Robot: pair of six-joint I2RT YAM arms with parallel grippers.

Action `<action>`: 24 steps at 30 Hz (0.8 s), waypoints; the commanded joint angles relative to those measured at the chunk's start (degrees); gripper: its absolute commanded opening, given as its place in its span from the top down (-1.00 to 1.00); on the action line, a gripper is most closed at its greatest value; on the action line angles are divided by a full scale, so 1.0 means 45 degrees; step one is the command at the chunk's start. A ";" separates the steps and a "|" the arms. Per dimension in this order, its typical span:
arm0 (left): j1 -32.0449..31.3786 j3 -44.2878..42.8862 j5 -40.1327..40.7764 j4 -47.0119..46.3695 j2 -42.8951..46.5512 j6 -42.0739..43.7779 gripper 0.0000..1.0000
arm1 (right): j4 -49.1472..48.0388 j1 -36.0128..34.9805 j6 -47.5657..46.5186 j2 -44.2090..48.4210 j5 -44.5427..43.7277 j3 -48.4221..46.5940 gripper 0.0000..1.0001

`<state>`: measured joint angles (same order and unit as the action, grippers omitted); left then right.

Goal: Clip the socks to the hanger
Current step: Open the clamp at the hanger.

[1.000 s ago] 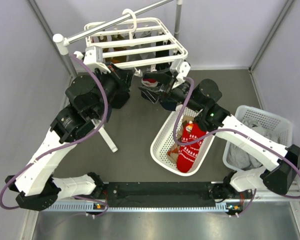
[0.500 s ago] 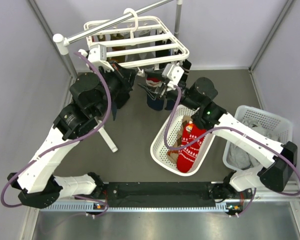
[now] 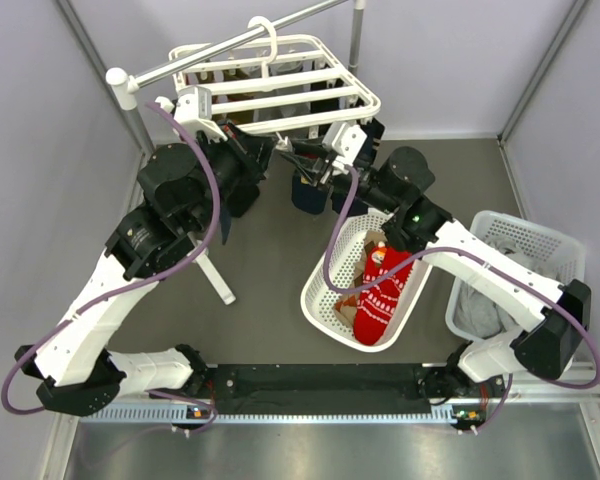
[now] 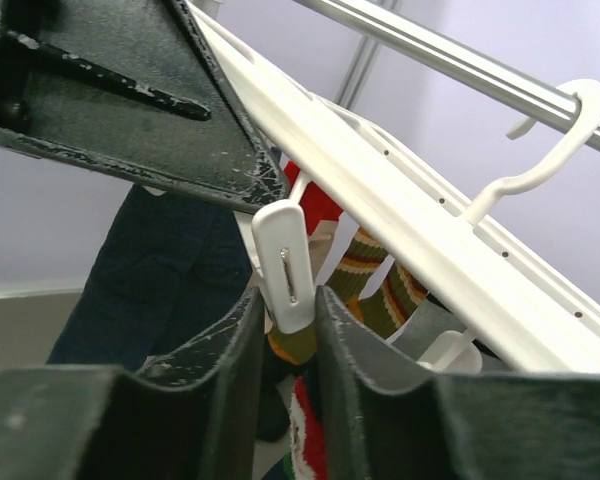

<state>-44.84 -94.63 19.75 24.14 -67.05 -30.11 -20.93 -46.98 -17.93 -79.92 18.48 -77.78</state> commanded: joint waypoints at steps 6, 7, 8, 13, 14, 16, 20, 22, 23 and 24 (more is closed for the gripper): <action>-0.0016 -0.0358 -0.0482 -0.0267 -0.0023 -0.0029 0.92 | 0.0255 0.0050 0.0605 0.0436 0.1010 -0.0509 1.00; -0.0016 -0.0281 -0.0501 -0.0286 -0.0003 0.0049 0.85 | 0.0333 0.0050 0.0703 0.0455 0.1049 -0.0528 1.00; -0.0035 -0.0202 -0.0482 -0.0345 0.0151 0.0089 0.77 | 0.0392 0.0050 0.0917 0.0475 0.1030 -0.0509 1.00; -0.0016 0.0675 -0.0677 -0.1242 0.0855 0.0674 0.05 | 0.0959 0.0011 0.1309 0.0592 0.0583 -0.0548 1.00; -0.0016 0.0755 -0.0755 -0.1360 0.1011 0.0791 -0.07 | 0.1037 -0.0047 0.1309 0.0592 0.0407 -0.0567 1.00; -0.0035 0.0833 -0.1262 -0.1458 0.1071 0.1376 -0.25 | 0.1348 -0.0087 0.1251 0.0592 0.0056 -0.0684 1.00; -0.0036 0.0814 -0.2317 -0.1206 0.0858 0.2334 -0.61 | 0.1701 -0.0262 0.1115 0.0592 -0.0473 -0.0821 1.00; -0.0036 0.0504 -0.2708 -0.0797 0.0623 0.2744 -0.67 | 0.1760 -0.0340 0.1017 0.0553 -0.0863 -0.0860 1.00; -0.0036 0.0424 -0.2728 -0.0698 0.0428 0.2881 -0.69 | 0.1837 -0.0360 0.0997 0.0553 -0.0961 -0.0880 1.00; -0.0036 0.0385 -0.2612 -0.0639 0.0349 0.3017 -0.70 | 0.1857 -0.0438 0.0939 0.0572 -0.1214 -0.0899 1.00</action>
<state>-44.95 -91.22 10.98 22.13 -63.53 -21.52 -13.91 -47.57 -13.34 -79.50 16.21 -78.89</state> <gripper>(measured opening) 0.837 0.096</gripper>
